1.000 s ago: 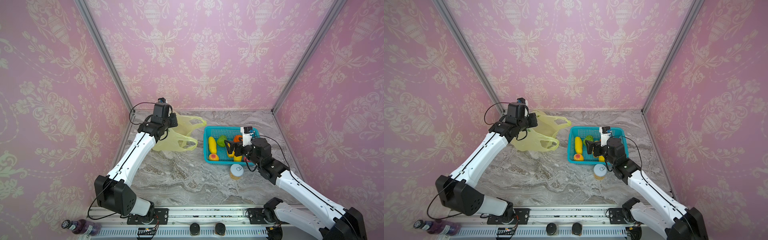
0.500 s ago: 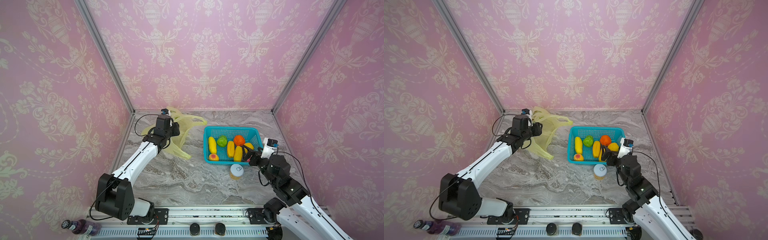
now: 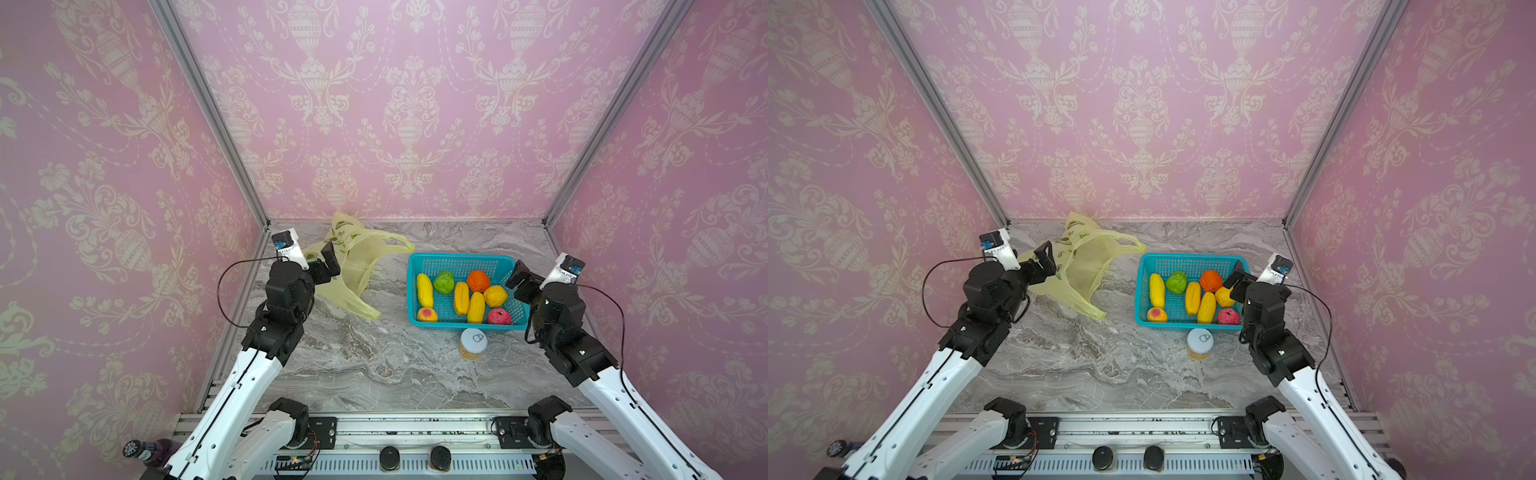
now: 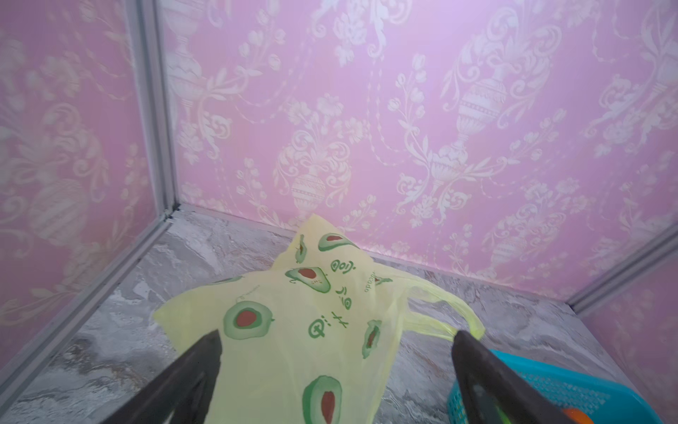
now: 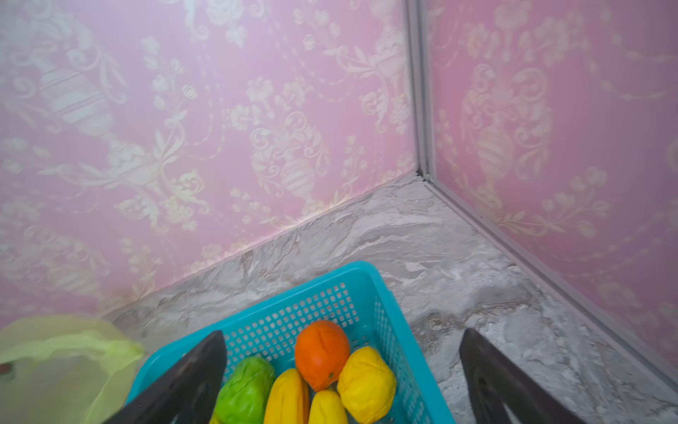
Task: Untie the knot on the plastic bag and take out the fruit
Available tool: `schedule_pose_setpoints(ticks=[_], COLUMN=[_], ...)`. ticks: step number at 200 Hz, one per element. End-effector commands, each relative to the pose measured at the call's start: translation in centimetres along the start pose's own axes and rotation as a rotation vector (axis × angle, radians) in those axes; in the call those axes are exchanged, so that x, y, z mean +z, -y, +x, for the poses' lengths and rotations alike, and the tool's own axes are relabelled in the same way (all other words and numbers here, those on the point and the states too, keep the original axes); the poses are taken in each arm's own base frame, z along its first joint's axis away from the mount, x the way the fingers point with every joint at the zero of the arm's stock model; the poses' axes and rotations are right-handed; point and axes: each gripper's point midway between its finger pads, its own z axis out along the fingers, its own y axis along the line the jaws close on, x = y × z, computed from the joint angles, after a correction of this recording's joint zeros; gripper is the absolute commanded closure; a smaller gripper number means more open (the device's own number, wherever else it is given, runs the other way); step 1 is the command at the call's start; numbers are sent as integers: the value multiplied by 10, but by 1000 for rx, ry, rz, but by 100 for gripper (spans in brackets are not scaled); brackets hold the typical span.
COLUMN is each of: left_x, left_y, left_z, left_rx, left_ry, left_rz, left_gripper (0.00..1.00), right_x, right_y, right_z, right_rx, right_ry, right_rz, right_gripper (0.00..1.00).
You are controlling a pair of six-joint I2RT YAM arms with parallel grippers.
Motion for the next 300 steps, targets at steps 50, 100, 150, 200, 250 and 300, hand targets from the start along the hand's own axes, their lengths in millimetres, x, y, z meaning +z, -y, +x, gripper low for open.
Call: schedule_pose_setpoints(ticks=[50, 100, 150, 200, 250, 300], left_x=[-27, 38, 69, 88, 98, 98], left_y=[-186, -177, -169, -141, -143, -143], left_z=[102, 191, 187, 185, 196, 208], left_rx=[160, 348, 370, 351, 343, 307], left_ry=[-43, -324, -288, -191, -186, -173], left_rz=[-815, -569, -536, -350, -310, -234], left_gripper=[1, 1, 1, 1, 1, 1], right_x=[6, 57, 98, 118, 127, 112], right_y=[177, 162, 119, 86, 67, 39], right_z=[80, 140, 152, 153, 156, 159], right_rx=[92, -49, -101, -91, -128, -233], right_ry=[-61, -182, -240, -203, -192, -96], right_rz=[631, 471, 250, 67, -7, -109], right_gripper=[0, 0, 0, 0, 0, 0])
